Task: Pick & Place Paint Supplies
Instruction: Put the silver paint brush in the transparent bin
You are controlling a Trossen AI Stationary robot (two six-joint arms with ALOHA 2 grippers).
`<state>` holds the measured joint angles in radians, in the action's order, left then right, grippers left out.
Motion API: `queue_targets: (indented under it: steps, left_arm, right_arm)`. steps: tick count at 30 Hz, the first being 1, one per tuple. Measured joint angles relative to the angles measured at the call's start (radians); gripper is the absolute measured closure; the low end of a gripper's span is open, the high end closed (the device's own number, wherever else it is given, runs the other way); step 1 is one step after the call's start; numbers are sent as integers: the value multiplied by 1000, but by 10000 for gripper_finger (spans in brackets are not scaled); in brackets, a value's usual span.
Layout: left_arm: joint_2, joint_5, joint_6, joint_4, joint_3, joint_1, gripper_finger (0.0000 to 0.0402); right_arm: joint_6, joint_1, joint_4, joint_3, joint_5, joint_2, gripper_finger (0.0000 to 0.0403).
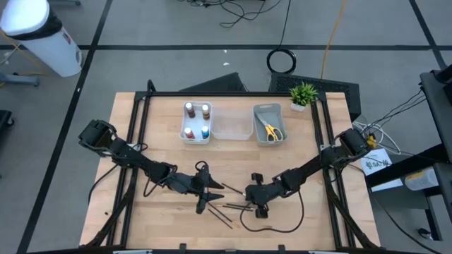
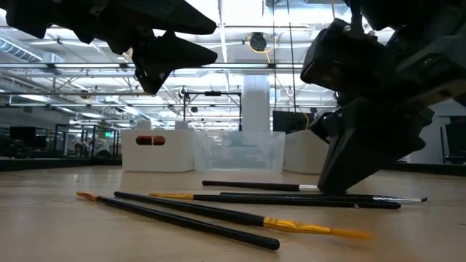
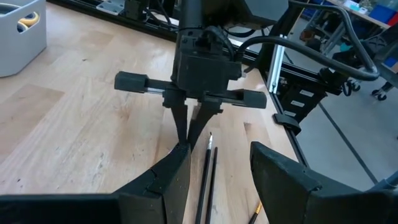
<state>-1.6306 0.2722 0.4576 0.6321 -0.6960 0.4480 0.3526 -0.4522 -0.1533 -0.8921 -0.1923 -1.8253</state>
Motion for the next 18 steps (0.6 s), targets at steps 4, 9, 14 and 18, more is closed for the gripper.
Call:
queue_targets:
  steps: [4,9,14,18]
  left_arm:
    - [0,0,0,-1,0,0,227]
    - [0,0,0,-1,0,0,227]
    - [0,0,0,-2,0,0,227]
    - [0,0,0,-2,0,0,227]
  right_arm:
    - [-23,2,8,2,-95,3,403]
    - [-58,-5,4,2,-96,8,403]
    - [-78,-10,-5,2,-113,47,403]
    - [-110,-7,-14,1,-176,71,403]
